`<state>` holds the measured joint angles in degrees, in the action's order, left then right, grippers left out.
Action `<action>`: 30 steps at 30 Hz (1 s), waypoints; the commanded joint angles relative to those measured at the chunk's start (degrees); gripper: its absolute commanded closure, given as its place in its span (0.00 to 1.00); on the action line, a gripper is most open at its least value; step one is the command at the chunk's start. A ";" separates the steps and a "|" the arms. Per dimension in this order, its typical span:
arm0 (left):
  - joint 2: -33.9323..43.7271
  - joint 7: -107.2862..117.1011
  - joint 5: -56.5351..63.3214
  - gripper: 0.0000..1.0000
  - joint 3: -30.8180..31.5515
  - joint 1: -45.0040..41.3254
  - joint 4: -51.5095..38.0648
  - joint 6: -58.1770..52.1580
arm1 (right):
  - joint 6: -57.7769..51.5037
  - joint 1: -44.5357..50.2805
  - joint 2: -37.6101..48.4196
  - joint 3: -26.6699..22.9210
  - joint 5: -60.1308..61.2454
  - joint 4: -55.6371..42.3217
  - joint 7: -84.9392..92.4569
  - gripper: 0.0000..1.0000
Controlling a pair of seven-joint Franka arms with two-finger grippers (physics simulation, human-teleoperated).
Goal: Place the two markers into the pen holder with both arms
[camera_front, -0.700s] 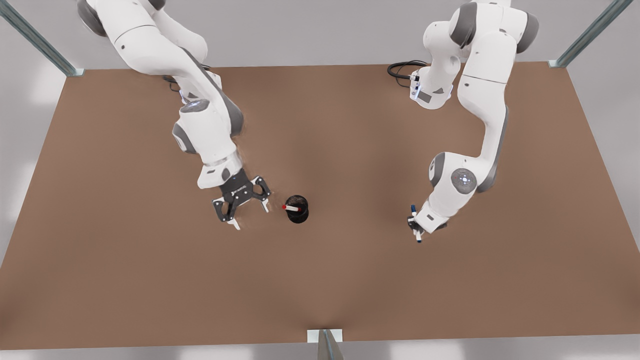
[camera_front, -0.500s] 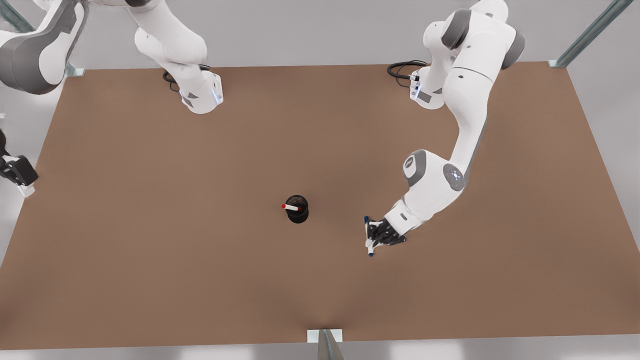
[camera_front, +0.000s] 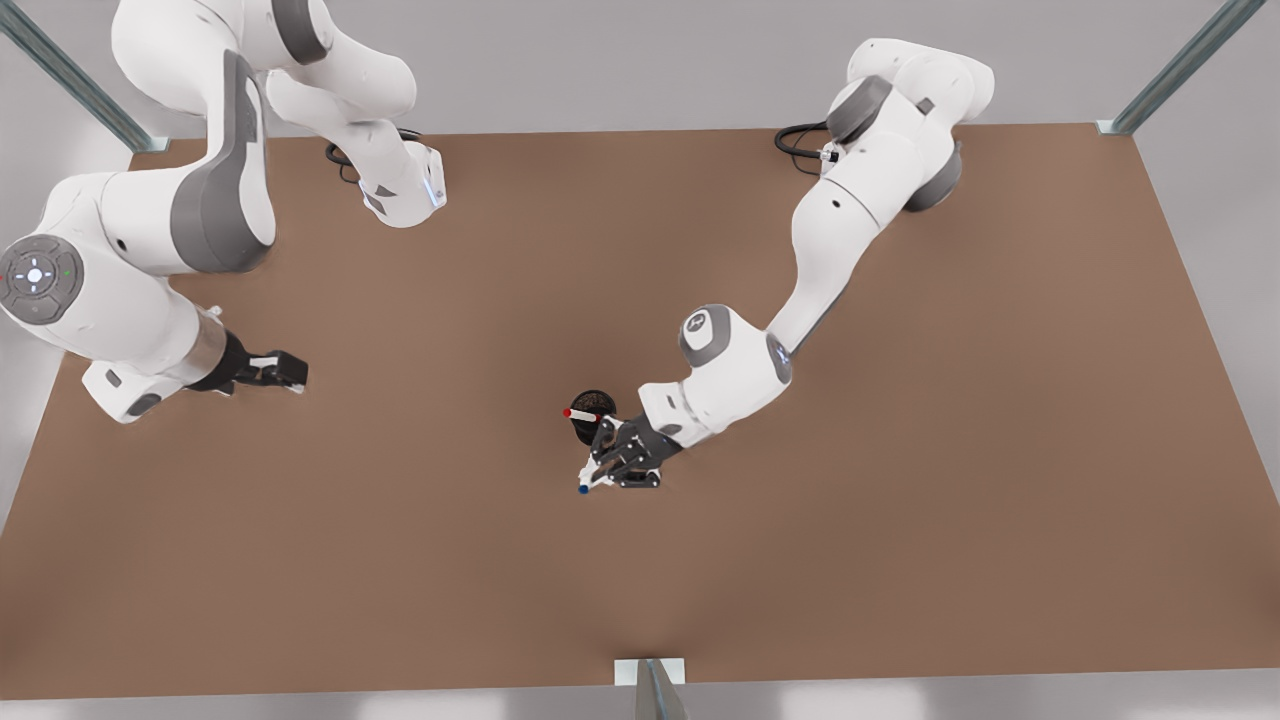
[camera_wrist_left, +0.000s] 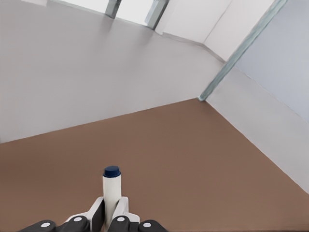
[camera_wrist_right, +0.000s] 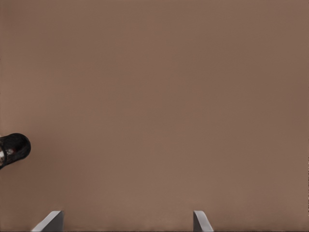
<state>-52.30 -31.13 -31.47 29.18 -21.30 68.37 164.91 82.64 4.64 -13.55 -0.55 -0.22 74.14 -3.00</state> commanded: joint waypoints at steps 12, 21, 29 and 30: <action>3.70 -25.04 -0.17 0.73 3.69 -1.73 13.89 22.73 | 9.30 -1.30 4.06 1.34 0.31 11.12 1.94 0.00; 3.79 -25.04 -0.17 0.72 3.78 -2.96 18.55 27.48 | 8.94 -1.47 3.89 1.25 0.57 11.12 2.03 0.00; 2.12 -25.04 -0.17 0.69 3.69 -4.54 19.52 30.73 | 8.86 -1.91 3.80 1.25 0.57 11.12 2.56 0.00; 2.12 -25.04 -0.17 0.69 3.69 -4.63 19.96 31.26 | 8.86 -1.91 3.80 1.25 0.57 11.21 2.64 0.00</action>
<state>-50.18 -51.55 -31.68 32.85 -25.89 88.09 193.55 91.52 2.73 -9.81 0.70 0.30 85.31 -1.27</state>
